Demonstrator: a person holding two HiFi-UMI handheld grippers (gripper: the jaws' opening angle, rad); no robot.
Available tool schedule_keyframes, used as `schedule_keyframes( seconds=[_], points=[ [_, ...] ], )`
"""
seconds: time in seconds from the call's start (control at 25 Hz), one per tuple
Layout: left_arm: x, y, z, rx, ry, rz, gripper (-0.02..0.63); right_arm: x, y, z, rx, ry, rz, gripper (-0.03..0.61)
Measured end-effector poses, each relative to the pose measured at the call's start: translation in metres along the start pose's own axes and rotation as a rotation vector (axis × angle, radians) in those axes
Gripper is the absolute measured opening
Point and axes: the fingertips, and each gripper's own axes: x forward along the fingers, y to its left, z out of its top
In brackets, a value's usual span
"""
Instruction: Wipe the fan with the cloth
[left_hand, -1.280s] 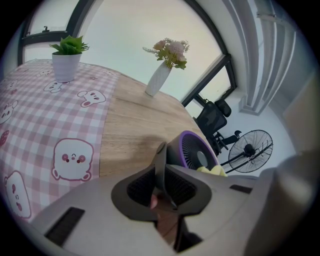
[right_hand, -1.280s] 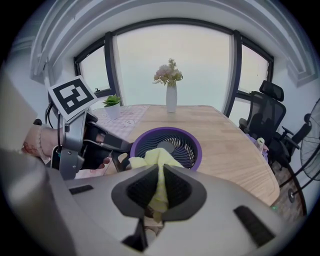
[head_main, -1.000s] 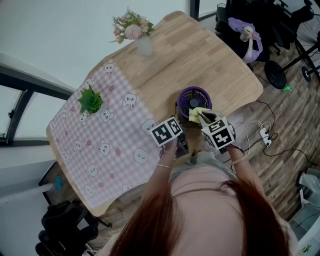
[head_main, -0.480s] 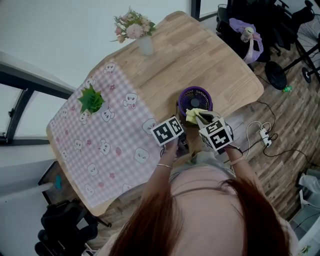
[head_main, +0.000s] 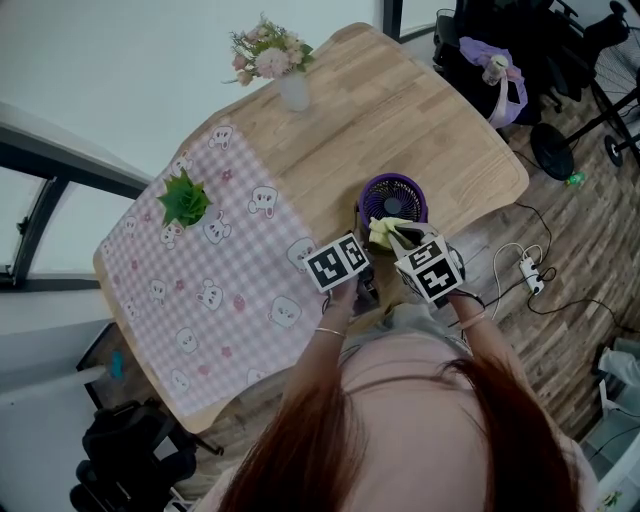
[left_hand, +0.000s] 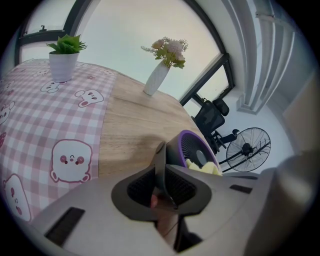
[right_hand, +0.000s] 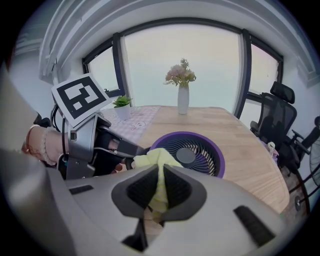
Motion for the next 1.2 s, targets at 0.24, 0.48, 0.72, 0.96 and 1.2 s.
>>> schedule_keyframes(
  seconds=[0.24,0.48,0.72,0.96,1.2],
  points=[
    [0.000,0.000,-0.001,0.003,0.002,-0.015,0.057,0.006,0.003,0.008,-0.034,-0.026,0.003,0.026],
    [0.000,0.000,0.000,0.009,0.004,-0.022,0.057,0.011,0.009,0.013,-0.056,-0.007,0.014,0.026],
    [0.002,0.000,-0.001,0.005,0.003,-0.031,0.057,0.016,0.012,0.016,-0.066,0.011,0.028,0.026],
    [0.002,0.000,0.000,0.015,0.003,-0.031,0.057,0.022,0.011,0.023,-0.102,0.019,0.022,0.026],
    [0.001,-0.001,0.000,0.026,0.001,-0.031,0.057,0.029,0.010,0.028,-0.106,0.029,0.024,0.026]
  ],
)
